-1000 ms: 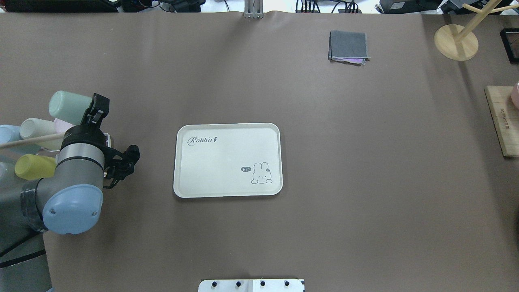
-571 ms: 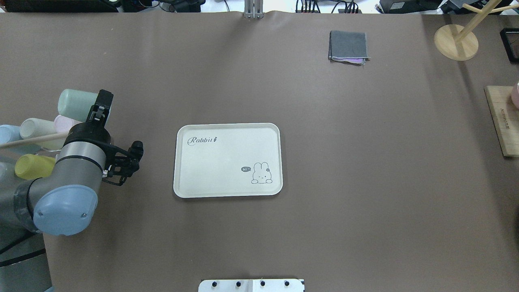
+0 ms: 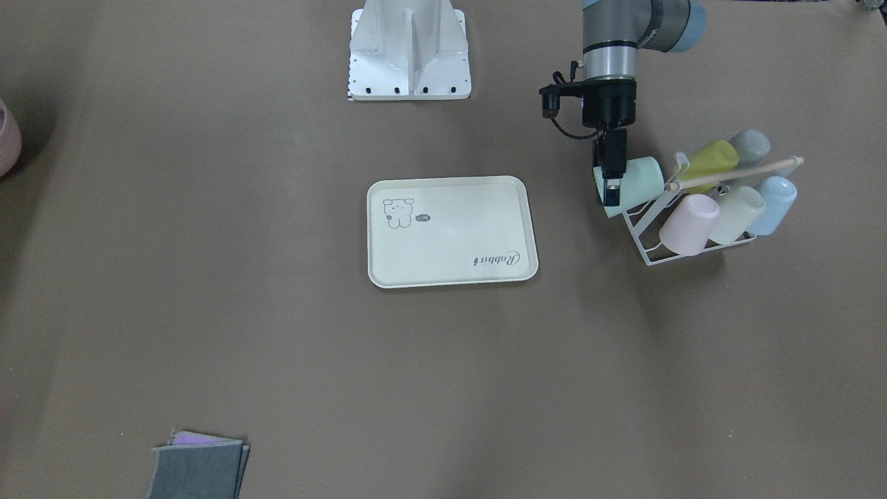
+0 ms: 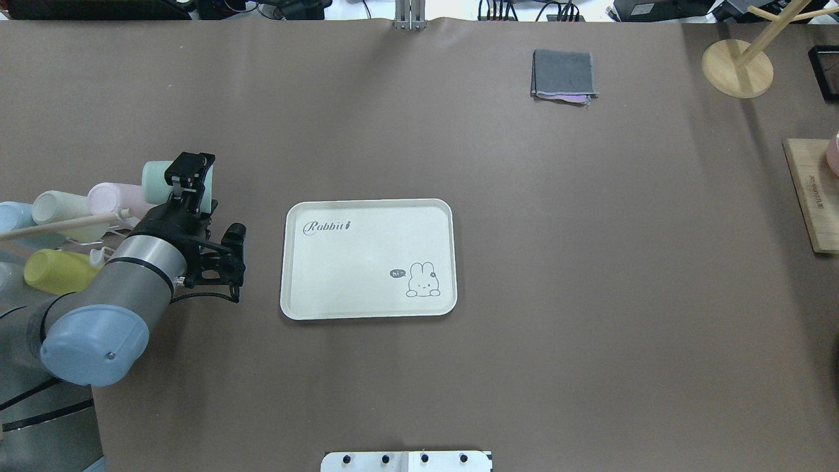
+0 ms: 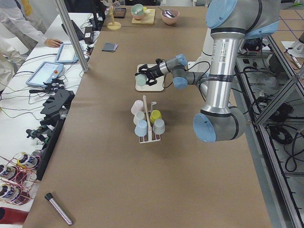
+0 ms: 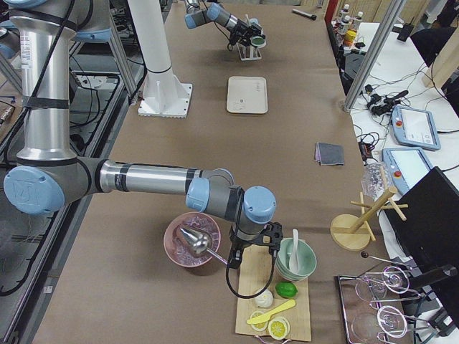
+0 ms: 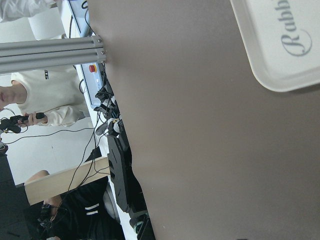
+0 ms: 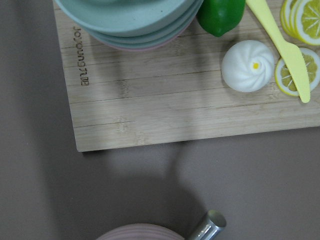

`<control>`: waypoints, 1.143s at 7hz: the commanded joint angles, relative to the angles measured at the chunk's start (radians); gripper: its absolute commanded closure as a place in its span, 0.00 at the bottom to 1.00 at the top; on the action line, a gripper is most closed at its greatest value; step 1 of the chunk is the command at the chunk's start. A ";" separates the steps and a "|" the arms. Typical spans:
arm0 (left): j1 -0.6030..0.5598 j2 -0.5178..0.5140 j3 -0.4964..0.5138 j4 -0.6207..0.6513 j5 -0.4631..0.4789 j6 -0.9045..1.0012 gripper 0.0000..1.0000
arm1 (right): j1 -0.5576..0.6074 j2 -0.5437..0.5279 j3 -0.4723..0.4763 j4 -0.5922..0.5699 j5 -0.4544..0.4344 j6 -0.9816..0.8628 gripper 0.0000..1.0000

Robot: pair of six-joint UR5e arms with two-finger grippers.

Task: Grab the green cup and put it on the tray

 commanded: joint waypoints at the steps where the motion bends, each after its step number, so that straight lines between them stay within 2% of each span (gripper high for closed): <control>1: 0.007 0.005 0.057 -0.142 -0.012 -0.179 0.19 | 0.012 -0.008 0.001 0.000 0.012 -0.002 0.00; 3: 0.039 -0.007 0.094 -0.291 -0.006 -0.261 0.19 | 0.015 -0.014 0.000 0.000 0.012 -0.001 0.00; 6: 0.060 -0.045 0.138 -0.350 -0.003 -0.532 0.19 | 0.015 -0.014 0.000 0.000 0.011 0.001 0.00; 8: 0.071 -0.102 0.227 -0.481 -0.003 -0.600 0.19 | 0.015 -0.019 0.000 0.000 0.011 -0.001 0.00</control>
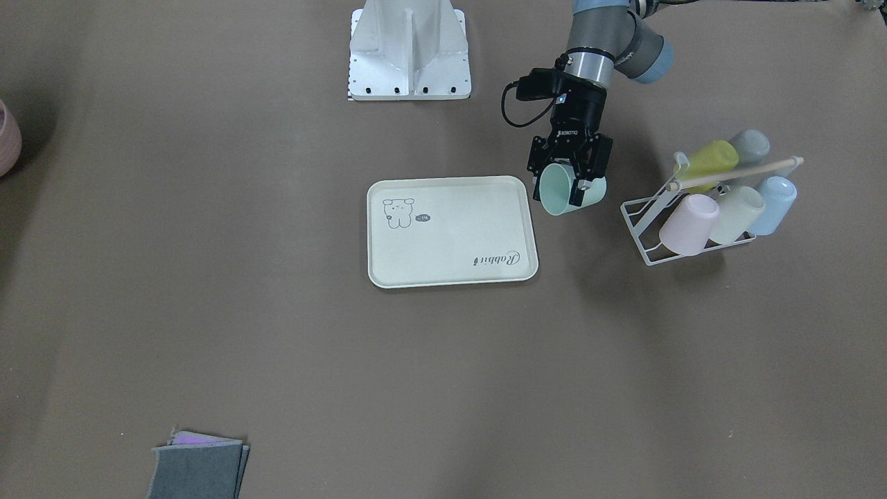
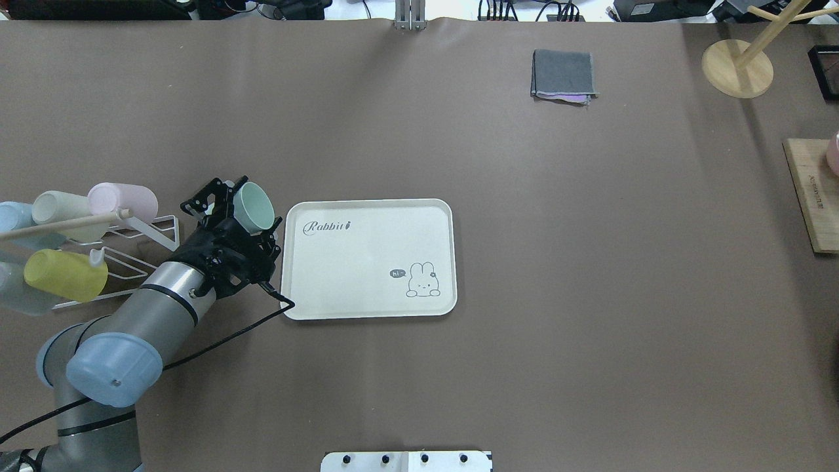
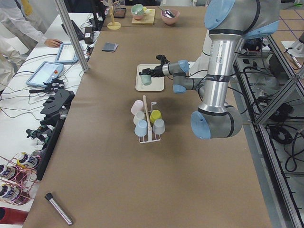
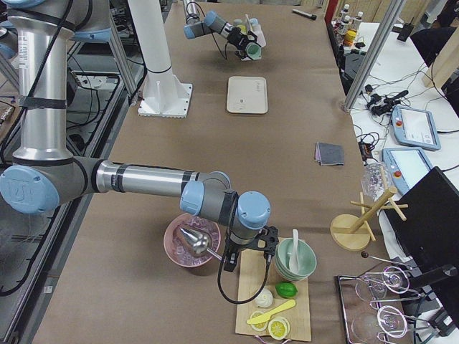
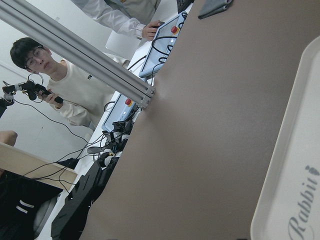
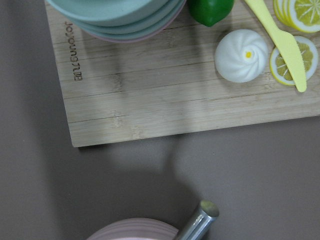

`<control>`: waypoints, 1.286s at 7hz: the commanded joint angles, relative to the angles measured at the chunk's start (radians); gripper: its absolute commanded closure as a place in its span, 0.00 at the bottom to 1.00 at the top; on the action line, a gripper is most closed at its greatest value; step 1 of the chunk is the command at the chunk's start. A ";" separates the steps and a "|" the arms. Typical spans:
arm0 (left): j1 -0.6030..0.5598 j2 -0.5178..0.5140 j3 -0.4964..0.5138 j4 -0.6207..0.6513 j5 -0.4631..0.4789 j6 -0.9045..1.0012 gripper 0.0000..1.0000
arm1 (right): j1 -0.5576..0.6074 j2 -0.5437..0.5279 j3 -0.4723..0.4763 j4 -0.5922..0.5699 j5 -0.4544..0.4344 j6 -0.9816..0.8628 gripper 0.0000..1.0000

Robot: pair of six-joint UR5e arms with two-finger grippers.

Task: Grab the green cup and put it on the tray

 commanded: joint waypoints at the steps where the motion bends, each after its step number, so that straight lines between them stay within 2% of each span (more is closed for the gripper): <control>1: 0.006 -0.101 0.137 -0.166 -0.001 -0.055 0.19 | 0.000 -0.006 0.001 0.000 0.000 0.000 0.00; 3: 0.006 -0.214 0.277 -0.218 0.001 -0.150 0.19 | 0.000 -0.009 0.002 0.000 0.000 0.001 0.00; 5: 0.004 -0.297 0.427 -0.348 0.001 -0.193 0.19 | 0.000 -0.009 0.004 0.000 0.000 0.000 0.00; 7: 0.009 -0.307 0.467 -0.453 -0.001 -0.271 0.19 | 0.000 -0.009 0.002 0.000 0.000 0.000 0.00; 9: 0.018 -0.308 0.477 -0.490 -0.013 -0.340 0.18 | 0.000 -0.009 0.002 0.000 0.000 0.000 0.00</control>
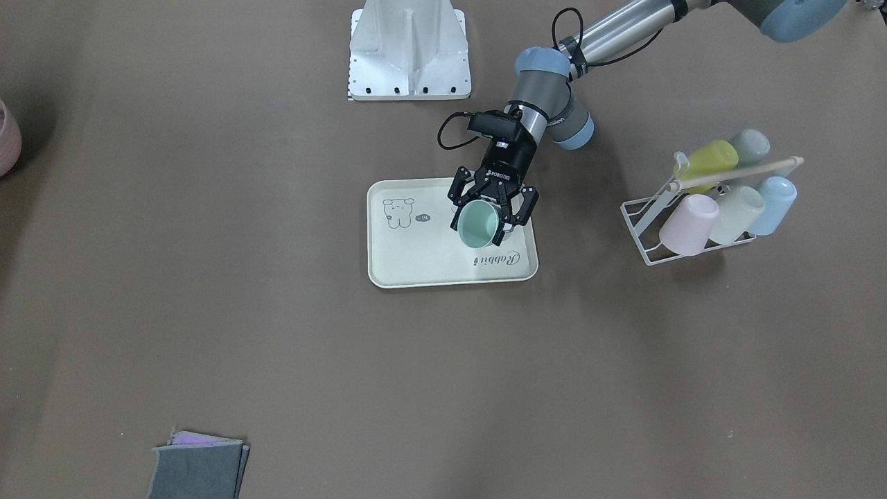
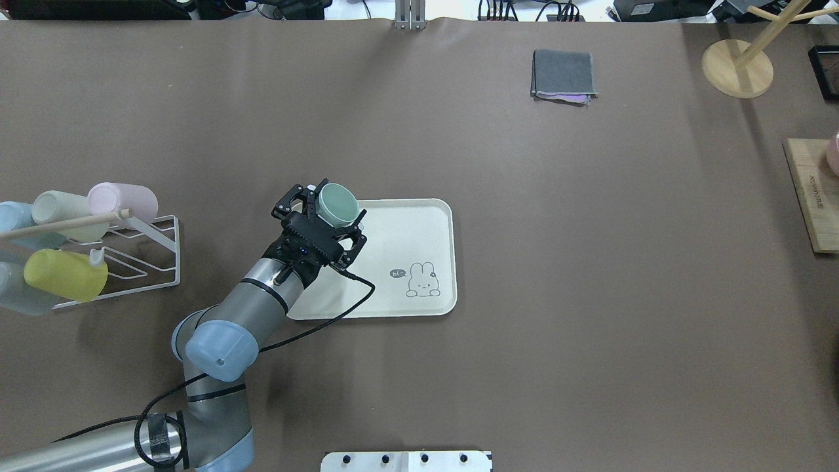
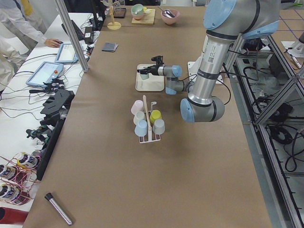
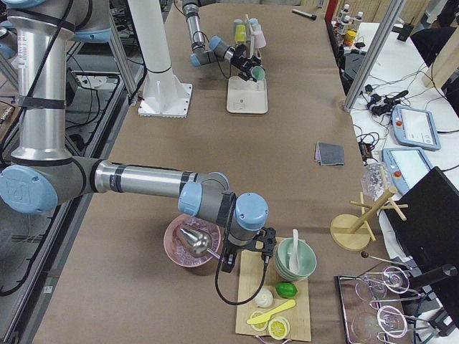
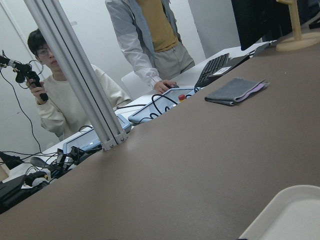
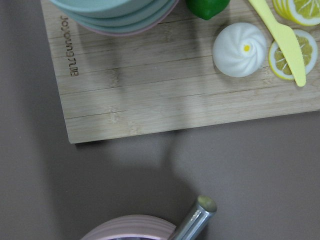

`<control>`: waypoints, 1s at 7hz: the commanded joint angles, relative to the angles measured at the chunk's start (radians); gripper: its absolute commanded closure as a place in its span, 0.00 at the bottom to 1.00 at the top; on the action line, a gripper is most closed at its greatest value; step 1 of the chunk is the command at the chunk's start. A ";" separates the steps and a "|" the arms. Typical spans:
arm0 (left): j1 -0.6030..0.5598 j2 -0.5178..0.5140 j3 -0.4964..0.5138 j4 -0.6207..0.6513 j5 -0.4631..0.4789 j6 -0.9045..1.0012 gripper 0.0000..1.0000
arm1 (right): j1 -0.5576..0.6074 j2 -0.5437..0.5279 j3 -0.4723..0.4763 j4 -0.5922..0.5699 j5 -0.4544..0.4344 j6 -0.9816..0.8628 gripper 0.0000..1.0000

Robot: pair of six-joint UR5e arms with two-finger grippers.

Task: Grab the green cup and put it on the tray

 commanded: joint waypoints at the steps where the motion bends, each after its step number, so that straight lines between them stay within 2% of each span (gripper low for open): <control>1: 0.007 -0.009 0.026 -0.023 -0.026 -0.058 0.17 | 0.000 0.000 0.000 0.000 0.000 0.000 0.00; 7: 0.007 -0.095 0.118 -0.023 -0.040 -0.063 0.17 | 0.001 0.002 0.000 0.002 0.000 -0.002 0.00</control>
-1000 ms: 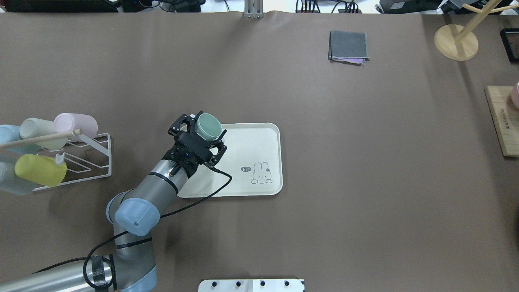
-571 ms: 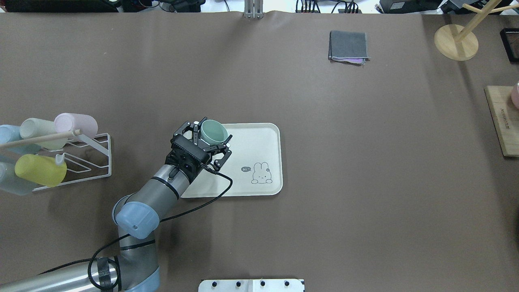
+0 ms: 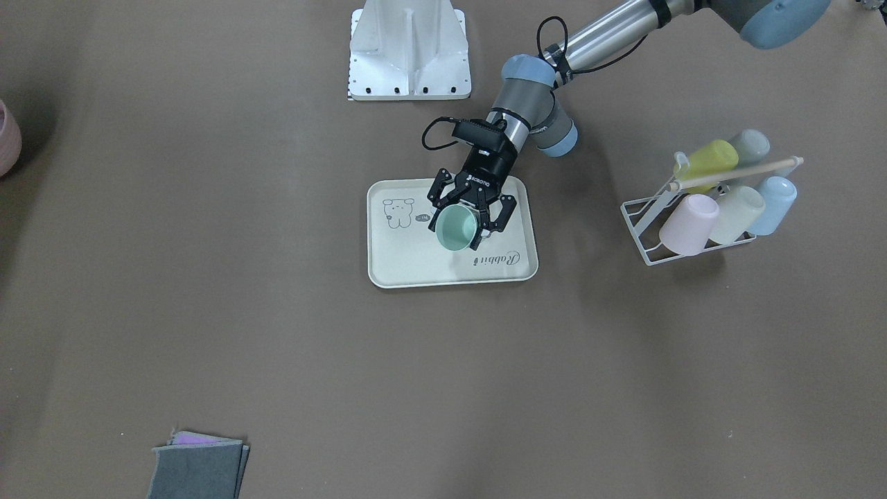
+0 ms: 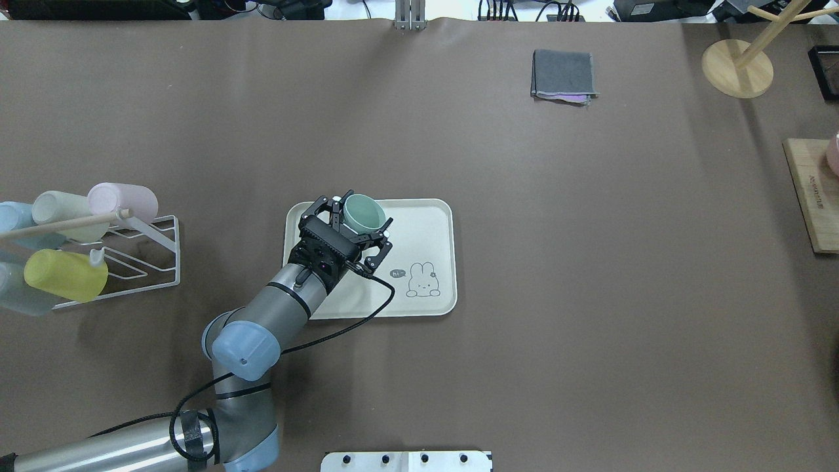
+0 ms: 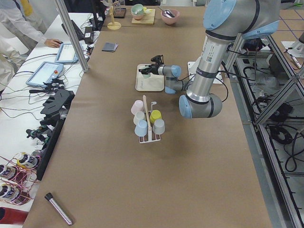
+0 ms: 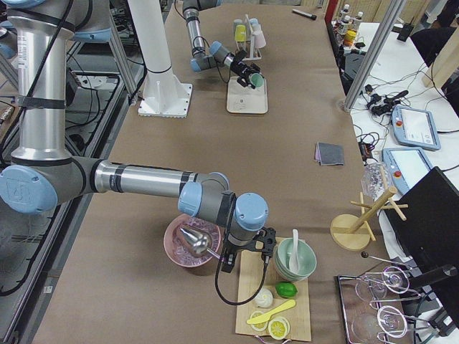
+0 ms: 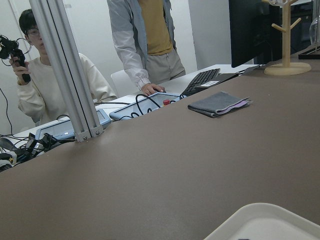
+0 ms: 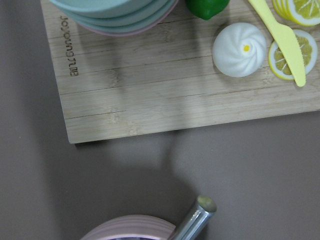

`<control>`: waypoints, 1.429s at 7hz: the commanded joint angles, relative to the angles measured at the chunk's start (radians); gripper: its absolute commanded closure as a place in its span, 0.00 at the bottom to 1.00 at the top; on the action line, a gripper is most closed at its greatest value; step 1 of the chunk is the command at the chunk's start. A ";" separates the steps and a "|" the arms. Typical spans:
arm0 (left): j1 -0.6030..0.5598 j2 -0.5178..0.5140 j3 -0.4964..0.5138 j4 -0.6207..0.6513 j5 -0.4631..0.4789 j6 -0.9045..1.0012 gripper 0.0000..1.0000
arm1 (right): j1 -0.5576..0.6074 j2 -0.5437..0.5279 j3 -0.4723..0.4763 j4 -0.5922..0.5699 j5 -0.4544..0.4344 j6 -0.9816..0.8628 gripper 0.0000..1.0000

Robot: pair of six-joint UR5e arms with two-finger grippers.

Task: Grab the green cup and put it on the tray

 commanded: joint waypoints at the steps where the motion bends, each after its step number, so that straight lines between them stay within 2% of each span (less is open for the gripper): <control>1: 0.004 -0.018 0.026 0.000 0.000 -0.002 0.17 | 0.004 0.001 0.000 0.000 0.000 -0.002 0.00; 8: 0.015 -0.021 0.034 -0.002 0.000 -0.002 0.11 | 0.007 0.003 0.000 0.001 0.000 -0.001 0.00; 10: 0.015 -0.022 0.034 -0.041 -0.003 -0.015 0.12 | 0.007 0.003 0.000 0.001 0.000 -0.001 0.00</control>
